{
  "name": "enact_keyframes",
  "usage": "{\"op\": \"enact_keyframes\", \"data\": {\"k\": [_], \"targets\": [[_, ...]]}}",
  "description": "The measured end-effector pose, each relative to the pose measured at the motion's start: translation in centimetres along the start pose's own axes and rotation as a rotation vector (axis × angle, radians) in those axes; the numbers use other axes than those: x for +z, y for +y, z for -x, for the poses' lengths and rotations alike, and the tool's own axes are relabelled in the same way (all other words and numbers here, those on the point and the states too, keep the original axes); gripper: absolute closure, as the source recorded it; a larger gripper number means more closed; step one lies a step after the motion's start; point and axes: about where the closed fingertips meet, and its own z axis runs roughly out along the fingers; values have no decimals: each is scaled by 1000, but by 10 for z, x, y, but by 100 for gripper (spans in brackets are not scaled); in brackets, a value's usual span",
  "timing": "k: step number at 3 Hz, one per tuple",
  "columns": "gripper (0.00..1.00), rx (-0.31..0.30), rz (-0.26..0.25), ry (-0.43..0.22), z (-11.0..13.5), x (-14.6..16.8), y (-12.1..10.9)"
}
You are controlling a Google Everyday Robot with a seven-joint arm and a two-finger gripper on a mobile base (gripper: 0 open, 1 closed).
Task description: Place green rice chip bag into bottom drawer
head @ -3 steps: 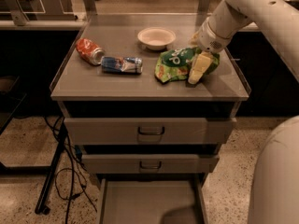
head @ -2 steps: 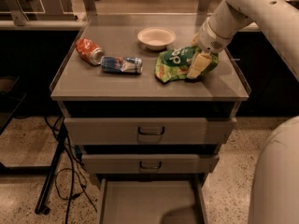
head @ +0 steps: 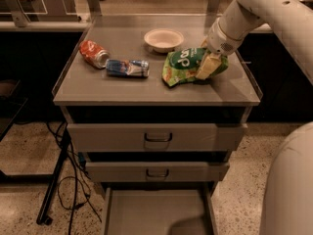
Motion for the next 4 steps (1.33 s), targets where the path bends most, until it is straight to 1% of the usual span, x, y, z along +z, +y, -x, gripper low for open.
{"op": "enact_keyframes", "data": {"k": [1,3,4], "targets": [[100,-1,1,0,0,0,0],[100,-10,4,39,1,-13,5],[100,-30,-10,47,5,-34,19]]}}
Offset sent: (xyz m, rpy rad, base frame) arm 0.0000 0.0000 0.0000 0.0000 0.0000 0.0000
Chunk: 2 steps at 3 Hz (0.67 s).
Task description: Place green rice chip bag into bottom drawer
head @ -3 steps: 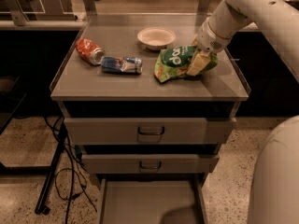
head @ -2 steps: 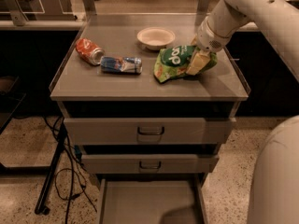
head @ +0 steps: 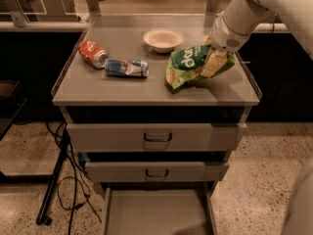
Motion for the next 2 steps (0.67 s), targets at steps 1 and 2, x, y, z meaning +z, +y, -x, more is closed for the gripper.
{"op": "enact_keyframes", "data": {"k": [1,2], "targets": [[100,4,-20,-7,-1,-24,19],[100,28,-46,-49,-5,-44,45]]}}
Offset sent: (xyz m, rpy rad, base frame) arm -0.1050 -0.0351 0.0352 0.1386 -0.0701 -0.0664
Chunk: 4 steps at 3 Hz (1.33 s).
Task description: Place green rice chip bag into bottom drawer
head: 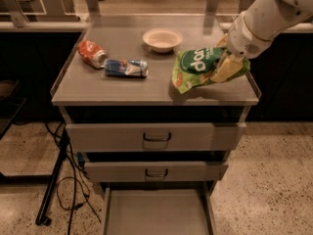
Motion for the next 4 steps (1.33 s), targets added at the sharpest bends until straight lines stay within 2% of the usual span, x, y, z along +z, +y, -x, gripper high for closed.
{"op": "enact_keyframes", "data": {"k": [1,3,4], "targets": [[100,52,-35,10,-25,-38,73],[100,26,-24,3,-18,-34,86],[100,-2,-8,-42,-4,-21,121]]}}
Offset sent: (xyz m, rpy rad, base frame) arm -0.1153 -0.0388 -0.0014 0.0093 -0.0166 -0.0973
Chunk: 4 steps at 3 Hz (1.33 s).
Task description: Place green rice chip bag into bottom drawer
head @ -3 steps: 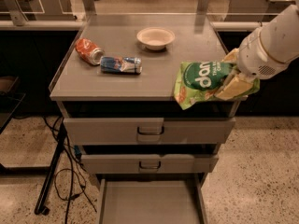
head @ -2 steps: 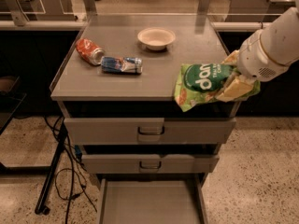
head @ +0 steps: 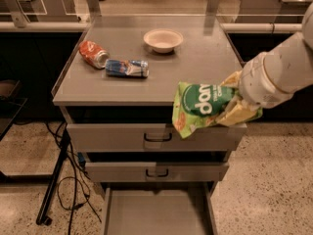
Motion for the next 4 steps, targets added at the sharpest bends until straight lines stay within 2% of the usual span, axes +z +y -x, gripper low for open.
{"op": "enact_keyframes", "data": {"k": [1,2,4], "targets": [[100,-12,8,-39,-2,32,51],[100,-24,-26,-33,-19,59,62],[100,-15,-18,-39,-20,63,65]]}}
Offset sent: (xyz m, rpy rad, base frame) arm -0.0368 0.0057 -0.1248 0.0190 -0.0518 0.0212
